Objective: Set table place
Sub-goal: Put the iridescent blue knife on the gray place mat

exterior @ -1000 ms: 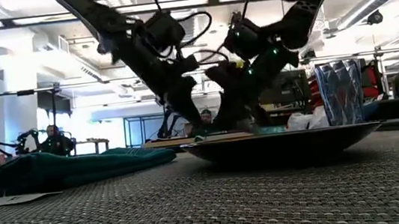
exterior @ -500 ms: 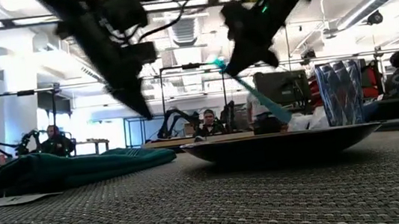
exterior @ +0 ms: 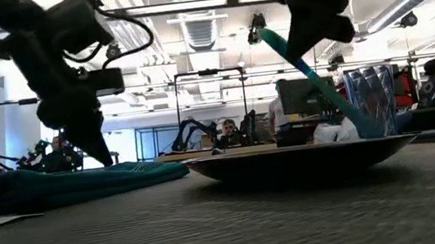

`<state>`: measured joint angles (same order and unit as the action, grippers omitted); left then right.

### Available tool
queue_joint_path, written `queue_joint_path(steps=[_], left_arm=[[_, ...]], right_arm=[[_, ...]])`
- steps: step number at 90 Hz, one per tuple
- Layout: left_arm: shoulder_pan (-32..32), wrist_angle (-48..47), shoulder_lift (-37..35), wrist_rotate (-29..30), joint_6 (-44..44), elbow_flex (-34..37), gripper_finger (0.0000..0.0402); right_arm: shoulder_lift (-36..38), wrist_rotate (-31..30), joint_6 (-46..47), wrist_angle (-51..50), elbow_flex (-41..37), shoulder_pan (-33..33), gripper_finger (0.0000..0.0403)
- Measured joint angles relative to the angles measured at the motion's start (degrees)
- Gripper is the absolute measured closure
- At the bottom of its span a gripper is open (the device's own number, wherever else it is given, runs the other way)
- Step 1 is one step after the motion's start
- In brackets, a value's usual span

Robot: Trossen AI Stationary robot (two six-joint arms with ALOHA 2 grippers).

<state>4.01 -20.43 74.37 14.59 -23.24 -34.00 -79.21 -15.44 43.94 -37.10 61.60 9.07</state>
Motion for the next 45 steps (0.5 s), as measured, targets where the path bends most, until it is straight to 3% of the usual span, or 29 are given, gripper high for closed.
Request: queue_joint_path(steps=[24, 45], left_arm=[[0.5, -0.8, -0.5, -2.7, 2.8, -0.1, 0.0326], [3.2, -1.4, -0.5, -6.1, 8.2, -2.0, 0.0326]], right_arm=[[2.5, -2.7, 6.0, -2.3, 0.0, 6.8, 0.0403], [4.2, 2.0, 11.0, -2.6, 0.0, 12.7, 0.0403]])
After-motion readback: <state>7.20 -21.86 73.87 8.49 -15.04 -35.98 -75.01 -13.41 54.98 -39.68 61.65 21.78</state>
